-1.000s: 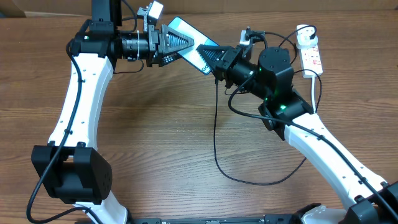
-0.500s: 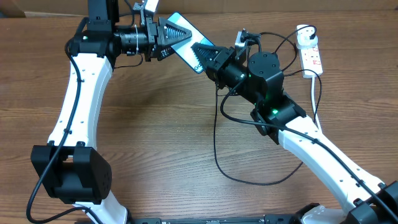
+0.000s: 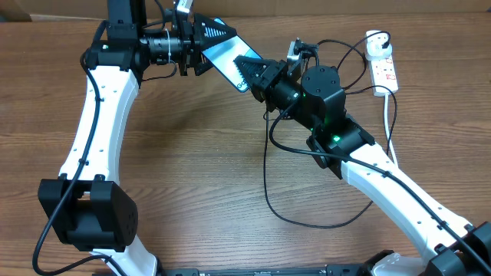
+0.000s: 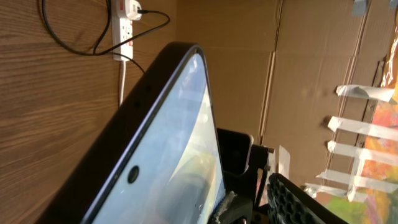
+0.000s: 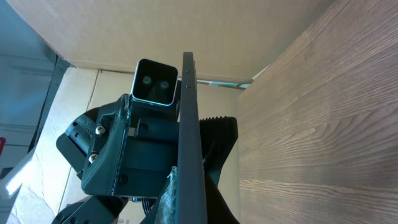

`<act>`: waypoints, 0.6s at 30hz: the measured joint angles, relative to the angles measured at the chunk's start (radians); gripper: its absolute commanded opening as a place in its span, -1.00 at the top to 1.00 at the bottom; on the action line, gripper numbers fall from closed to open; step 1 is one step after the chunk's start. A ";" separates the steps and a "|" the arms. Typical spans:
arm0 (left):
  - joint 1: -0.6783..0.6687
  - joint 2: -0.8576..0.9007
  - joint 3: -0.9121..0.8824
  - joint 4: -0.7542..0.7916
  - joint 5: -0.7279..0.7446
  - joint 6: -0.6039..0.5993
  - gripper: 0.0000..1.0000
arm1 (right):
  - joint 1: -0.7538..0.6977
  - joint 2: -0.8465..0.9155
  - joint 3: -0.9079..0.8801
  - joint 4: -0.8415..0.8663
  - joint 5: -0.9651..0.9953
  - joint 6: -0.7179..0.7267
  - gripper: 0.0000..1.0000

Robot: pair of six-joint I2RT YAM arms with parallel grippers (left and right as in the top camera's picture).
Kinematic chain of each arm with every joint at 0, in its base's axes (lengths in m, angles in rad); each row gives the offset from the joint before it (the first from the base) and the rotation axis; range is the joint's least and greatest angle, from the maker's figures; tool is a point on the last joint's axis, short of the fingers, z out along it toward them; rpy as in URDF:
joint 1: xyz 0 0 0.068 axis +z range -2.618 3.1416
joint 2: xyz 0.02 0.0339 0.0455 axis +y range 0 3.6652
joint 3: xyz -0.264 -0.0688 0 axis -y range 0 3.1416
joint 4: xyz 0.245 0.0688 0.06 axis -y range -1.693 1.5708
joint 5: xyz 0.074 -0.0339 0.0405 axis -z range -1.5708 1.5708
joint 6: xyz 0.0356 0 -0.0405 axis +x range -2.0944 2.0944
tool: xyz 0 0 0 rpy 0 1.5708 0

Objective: Plug charger to phone and switch on socket

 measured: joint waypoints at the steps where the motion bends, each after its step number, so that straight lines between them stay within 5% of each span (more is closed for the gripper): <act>1: 0.000 0.000 0.000 0.000 -0.003 -0.003 -0.21 | 0.000 0.001 0.000 0.000 0.000 0.002 0.93; 18: -0.018 0.000 0.000 0.042 -0.039 0.051 -0.21 | -0.026 0.022 0.000 0.063 -0.018 0.042 0.93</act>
